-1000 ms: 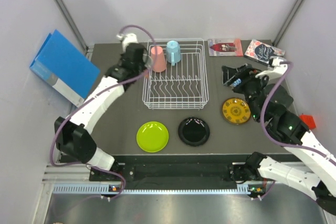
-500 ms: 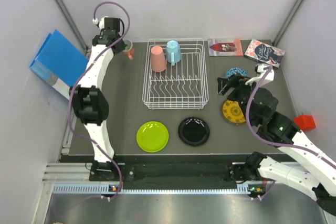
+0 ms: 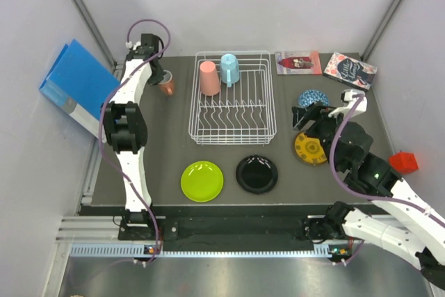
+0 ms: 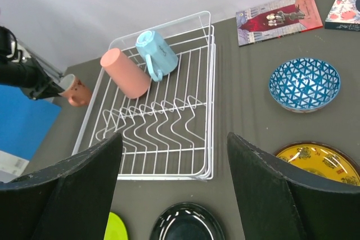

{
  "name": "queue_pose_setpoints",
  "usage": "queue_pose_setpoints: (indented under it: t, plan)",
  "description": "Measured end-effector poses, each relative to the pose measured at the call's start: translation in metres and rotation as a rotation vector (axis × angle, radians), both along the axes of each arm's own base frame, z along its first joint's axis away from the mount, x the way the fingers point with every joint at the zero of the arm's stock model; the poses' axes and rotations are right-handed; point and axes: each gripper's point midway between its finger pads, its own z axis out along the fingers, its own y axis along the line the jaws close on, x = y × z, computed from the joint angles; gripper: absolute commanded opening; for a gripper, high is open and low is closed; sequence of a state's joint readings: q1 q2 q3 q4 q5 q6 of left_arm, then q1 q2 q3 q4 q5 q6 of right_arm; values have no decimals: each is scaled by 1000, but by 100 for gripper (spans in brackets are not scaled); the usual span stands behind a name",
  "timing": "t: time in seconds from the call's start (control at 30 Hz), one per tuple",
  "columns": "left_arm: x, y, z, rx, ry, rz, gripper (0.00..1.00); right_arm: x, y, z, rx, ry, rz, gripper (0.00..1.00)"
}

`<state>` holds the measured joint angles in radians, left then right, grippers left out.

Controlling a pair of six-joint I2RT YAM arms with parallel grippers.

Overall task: Unload the mixed dishes from the dish rack
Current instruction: Place the cup at the center of the board.

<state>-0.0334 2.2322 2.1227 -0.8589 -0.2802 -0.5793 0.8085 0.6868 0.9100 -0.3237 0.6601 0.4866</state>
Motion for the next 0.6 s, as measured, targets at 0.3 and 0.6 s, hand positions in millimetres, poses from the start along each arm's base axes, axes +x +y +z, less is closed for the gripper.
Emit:
queue_pose_setpoints:
  t: [0.3,0.6]
  plan:
    - [-5,21,-15,31,24,46,0,3,4,-17,-36,29,2,74]
    - [-9,19,-29,31,46,43,19,6,7,-23,-52,45,5,74]
